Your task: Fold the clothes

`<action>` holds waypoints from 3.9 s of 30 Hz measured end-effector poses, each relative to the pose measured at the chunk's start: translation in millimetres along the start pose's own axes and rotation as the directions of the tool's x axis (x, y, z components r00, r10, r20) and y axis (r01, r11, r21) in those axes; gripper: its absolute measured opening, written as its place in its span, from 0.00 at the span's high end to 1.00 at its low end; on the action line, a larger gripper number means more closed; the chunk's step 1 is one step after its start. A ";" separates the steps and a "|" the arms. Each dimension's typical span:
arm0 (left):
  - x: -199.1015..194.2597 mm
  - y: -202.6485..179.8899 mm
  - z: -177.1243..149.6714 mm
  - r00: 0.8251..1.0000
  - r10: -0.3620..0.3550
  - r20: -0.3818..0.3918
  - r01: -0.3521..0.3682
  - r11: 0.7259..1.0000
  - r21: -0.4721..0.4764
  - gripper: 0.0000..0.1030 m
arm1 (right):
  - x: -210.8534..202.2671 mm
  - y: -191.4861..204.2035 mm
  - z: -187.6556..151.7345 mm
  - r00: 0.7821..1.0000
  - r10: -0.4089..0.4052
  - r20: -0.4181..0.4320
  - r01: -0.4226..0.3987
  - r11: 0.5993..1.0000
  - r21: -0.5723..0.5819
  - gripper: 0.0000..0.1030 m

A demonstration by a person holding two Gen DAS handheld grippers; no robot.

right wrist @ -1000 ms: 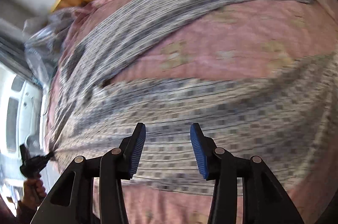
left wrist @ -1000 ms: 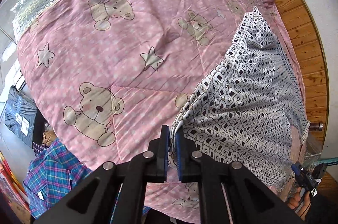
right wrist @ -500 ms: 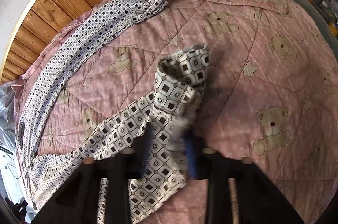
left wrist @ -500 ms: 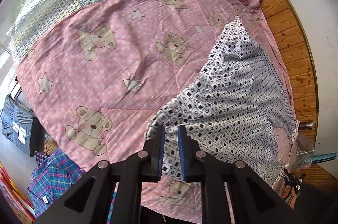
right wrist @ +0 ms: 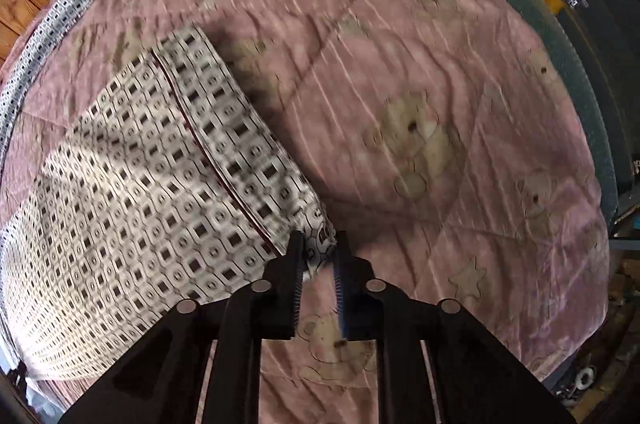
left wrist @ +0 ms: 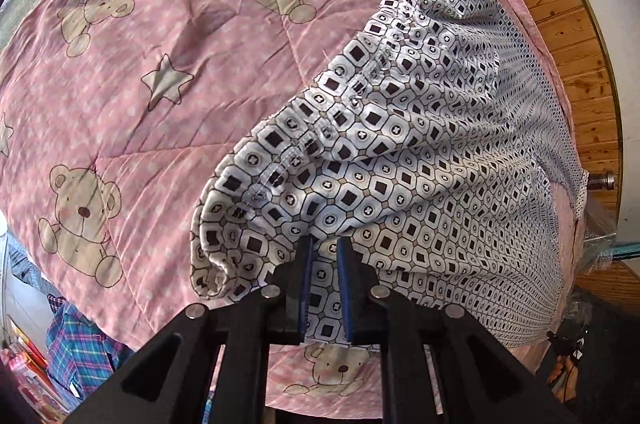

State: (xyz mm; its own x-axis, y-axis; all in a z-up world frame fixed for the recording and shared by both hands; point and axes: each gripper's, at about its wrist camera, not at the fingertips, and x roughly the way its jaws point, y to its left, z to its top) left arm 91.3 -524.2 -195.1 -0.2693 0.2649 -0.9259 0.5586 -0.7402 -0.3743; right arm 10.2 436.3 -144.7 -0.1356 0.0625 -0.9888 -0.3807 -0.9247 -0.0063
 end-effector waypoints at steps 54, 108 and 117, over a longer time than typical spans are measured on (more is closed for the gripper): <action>22.8 -73.7 -7.8 0.976 0.150 0.155 -0.178 0.967 0.183 0.92 | 0.6 56.0 40.7 0.982 0.179 0.067 -0.158 0.959 -0.236 0.79; 111.8 -393.0 140.0 0.948 -0.315 0.044 0.314 0.949 0.028 0.69 | -102.9 202.8 223.6 0.862 0.440 0.253 -0.092 0.624 -0.776 0.97; 138.2 -364.9 131.2 0.929 -0.368 0.041 0.370 0.922 -0.110 0.62 | -22.8 55.5 176.1 0.973 0.163 0.164 -0.066 0.874 -0.481 0.92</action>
State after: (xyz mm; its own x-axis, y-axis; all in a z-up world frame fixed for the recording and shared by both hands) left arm -252.6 -298.7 -179.7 -0.4877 0.4935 -0.7202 0.5020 -0.5163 -0.6938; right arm -168.9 449.6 -96.2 -0.3439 -0.0287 -0.9386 0.1160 -0.9932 -0.0121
